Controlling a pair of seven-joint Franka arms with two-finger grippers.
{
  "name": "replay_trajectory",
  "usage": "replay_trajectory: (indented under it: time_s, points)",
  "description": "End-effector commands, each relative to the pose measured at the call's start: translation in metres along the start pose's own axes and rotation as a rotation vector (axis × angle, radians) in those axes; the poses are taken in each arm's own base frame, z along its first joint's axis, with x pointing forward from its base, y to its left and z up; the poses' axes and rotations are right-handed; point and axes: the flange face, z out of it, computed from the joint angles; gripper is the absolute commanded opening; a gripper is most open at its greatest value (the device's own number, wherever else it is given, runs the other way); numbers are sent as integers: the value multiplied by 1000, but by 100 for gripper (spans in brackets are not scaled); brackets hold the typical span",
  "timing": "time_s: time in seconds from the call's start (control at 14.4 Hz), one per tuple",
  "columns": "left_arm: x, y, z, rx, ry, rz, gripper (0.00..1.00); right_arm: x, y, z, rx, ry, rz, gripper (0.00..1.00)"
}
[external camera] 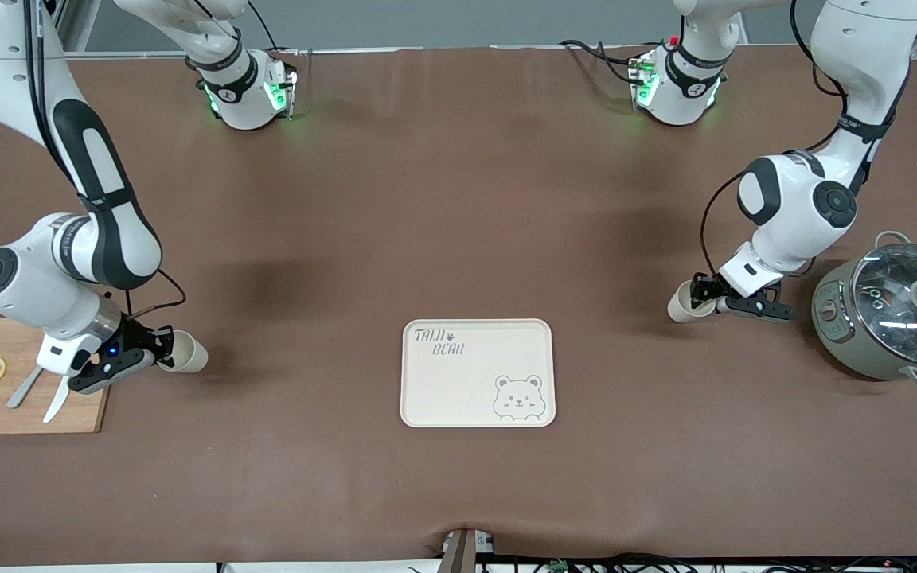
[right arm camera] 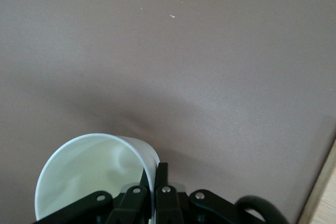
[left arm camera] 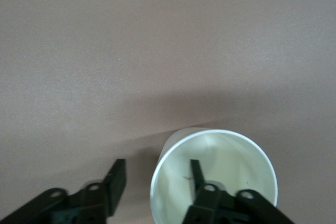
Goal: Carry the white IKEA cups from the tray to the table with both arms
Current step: 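Lower the cups onto the table beside the tray with both grippers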
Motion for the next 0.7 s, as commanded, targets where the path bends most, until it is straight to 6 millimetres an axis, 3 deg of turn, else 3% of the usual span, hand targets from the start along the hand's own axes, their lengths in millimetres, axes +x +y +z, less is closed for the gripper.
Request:
replay_trajectory:
  time_s: [0.0, 0.28, 0.63]
  points:
    - [3, -3, -3, 1, 17, 7, 100, 0, -5, 12, 2, 23, -7, 0]
    - [2, -4, -14, 7, 22, 5, 100, -1, -7, 19, 1, 22, -8, 0]
    - [11, -11, -54, -3, -22, 0, 100, 0, -8, 22, 2, 22, -10, 0]
